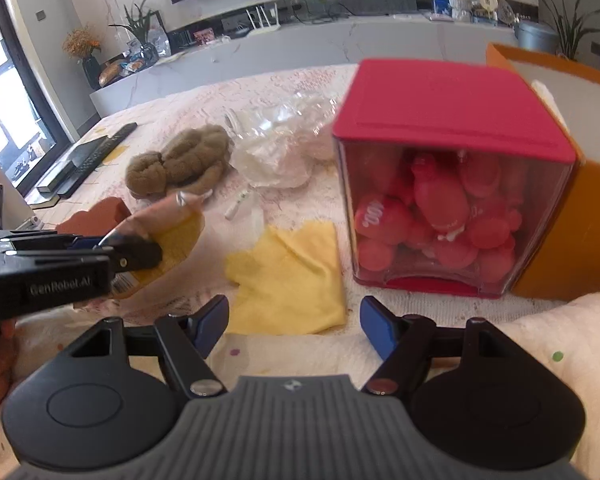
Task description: Organize soft objects
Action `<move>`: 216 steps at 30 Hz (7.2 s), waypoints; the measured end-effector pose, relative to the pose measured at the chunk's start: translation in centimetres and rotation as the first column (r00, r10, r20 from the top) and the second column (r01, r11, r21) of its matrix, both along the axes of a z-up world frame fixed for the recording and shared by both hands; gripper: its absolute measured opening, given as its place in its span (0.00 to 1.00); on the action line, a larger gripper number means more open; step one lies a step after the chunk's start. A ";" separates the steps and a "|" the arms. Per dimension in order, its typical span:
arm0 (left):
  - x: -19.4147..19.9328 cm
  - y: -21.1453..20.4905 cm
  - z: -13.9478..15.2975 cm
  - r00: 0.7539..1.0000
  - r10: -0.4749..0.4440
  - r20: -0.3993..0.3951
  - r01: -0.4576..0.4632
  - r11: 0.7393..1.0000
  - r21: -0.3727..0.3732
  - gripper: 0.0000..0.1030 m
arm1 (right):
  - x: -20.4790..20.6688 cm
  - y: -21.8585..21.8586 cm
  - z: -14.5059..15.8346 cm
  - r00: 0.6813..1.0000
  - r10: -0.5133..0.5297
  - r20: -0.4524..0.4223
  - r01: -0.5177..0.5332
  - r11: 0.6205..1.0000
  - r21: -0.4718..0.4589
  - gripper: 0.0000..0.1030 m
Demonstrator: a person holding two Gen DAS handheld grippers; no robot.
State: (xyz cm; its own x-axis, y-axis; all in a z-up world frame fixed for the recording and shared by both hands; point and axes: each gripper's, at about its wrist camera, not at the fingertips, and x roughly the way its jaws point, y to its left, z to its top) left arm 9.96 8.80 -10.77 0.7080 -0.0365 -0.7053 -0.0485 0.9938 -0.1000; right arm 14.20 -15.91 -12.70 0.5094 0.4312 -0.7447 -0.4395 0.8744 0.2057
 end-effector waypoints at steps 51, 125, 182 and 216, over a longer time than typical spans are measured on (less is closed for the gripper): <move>4.6 3.0 -1.8 0.995 0.043 -0.095 -0.041 0.999 0.020 0.44 | 7.9 11.3 0.9 0.974 0.045 0.220 -0.009 0.987 -0.162 0.22; -3.7 -4.7 10.6 0.983 0.096 0.158 -0.058 0.973 -0.225 0.15 | -4.6 -4.6 13.6 0.908 0.193 0.371 -0.203 0.979 -0.013 0.26; 23.6 -24.4 1.9 0.904 -0.413 -0.113 0.372 0.888 -0.271 0.01 | 21.2 -21.5 3.4 0.996 0.080 0.043 -0.060 0.935 -0.348 0.33; -1.4 -11.6 8.8 0.972 -0.149 0.181 0.168 0.982 -0.090 0.07 | -0.5 -11.9 8.1 0.990 -0.107 0.095 0.091 0.982 0.165 0.63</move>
